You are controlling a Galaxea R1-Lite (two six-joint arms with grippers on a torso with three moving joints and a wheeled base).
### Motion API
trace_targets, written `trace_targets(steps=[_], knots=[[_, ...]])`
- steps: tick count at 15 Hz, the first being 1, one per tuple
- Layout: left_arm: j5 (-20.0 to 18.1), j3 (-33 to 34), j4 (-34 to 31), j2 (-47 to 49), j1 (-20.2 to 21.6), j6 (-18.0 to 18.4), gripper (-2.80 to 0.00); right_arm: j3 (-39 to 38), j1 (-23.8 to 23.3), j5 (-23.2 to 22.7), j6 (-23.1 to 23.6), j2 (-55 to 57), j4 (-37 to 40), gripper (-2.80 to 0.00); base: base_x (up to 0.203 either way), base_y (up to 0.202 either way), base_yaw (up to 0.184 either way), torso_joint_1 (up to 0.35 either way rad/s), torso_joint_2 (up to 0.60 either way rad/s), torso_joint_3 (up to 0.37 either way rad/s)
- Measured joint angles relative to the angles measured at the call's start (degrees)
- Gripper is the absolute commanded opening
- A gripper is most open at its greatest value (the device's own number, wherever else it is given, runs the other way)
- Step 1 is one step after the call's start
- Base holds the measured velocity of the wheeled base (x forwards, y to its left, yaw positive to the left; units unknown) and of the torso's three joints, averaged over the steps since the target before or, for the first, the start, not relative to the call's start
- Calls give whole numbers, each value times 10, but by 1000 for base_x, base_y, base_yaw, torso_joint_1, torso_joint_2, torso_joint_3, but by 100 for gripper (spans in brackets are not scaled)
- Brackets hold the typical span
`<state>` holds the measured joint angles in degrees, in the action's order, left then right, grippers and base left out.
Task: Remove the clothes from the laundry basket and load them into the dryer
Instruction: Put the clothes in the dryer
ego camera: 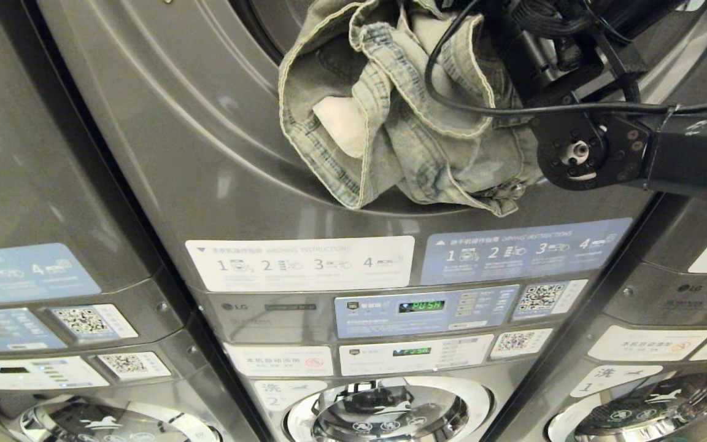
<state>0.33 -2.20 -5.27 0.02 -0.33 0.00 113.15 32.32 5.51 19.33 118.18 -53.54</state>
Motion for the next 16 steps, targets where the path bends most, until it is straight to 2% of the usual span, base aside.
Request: trace_targets(steps=[5,10,13,16], knots=[[0,0,0,0,0,0,-280,0,16,-3,-2,-41,46,-280,0,0,0,0,0,0],[0,0,0,0,0,0,-280,-9,77,10,7,-103,63,-280,0,0,0,0,0,0],[0,0,0,0,0,0,-280,-16,92,42,40,-129,64,-280,0,0,0,0,0,0],[0,0,0,0,0,0,-280,-18,94,113,53,-156,102,-280,0,0,0,0,0,0]])
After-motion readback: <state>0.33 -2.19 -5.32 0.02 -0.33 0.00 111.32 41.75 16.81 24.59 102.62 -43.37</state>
